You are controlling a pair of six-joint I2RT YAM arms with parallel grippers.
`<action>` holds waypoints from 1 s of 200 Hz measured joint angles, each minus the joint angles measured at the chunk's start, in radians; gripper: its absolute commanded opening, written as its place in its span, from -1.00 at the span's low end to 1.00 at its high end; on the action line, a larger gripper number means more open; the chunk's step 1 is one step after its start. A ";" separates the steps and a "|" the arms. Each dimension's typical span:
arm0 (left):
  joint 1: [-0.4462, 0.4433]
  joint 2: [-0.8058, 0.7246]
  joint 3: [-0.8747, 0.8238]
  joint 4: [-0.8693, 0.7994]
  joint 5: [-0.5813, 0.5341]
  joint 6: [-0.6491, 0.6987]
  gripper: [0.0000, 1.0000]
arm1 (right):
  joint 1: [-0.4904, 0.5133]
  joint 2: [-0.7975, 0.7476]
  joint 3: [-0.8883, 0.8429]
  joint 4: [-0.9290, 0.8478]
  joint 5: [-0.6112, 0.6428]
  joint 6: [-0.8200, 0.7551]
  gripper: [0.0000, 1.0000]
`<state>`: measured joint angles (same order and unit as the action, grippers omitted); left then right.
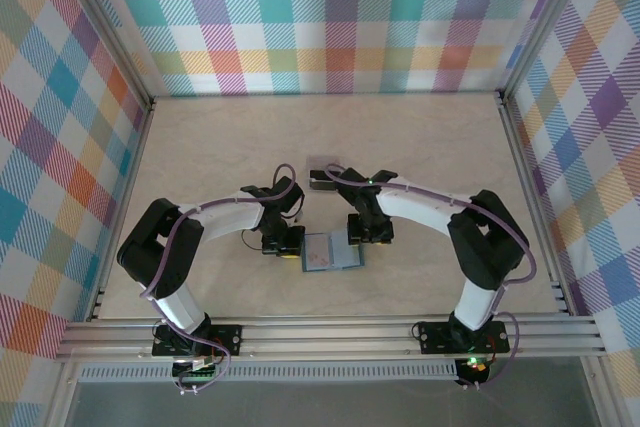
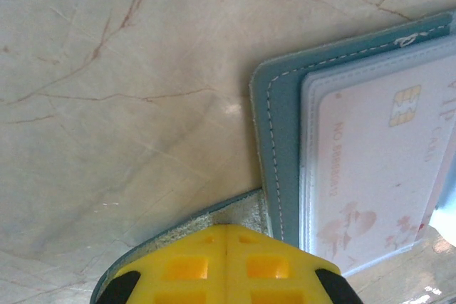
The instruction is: Take the credit cards out of the card holder
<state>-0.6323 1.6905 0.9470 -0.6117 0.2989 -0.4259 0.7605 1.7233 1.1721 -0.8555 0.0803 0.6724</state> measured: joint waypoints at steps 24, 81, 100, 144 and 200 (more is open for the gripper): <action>0.000 0.000 0.000 0.000 0.000 0.000 -0.95 | 0.000 -0.053 0.000 0.038 -0.058 0.005 -0.32; 0.000 0.000 0.000 -0.002 0.003 -0.004 -0.95 | 0.000 -0.101 -0.002 0.154 -0.259 0.031 -0.59; 0.000 0.000 0.000 -0.002 0.003 -0.004 -0.95 | 0.000 -0.101 -0.015 0.238 -0.348 0.055 -0.60; 0.000 0.000 0.002 -0.003 0.003 -0.004 -0.95 | 0.000 -0.006 -0.044 0.358 -0.464 0.099 -0.61; 0.000 0.000 0.002 -0.003 0.003 -0.004 -0.95 | 0.000 0.081 -0.042 0.333 -0.423 0.093 -0.60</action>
<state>-0.6323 1.6909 0.9489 -0.6151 0.3019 -0.4301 0.7605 1.8042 1.1301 -0.5224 -0.3431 0.7658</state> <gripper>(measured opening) 0.049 0.197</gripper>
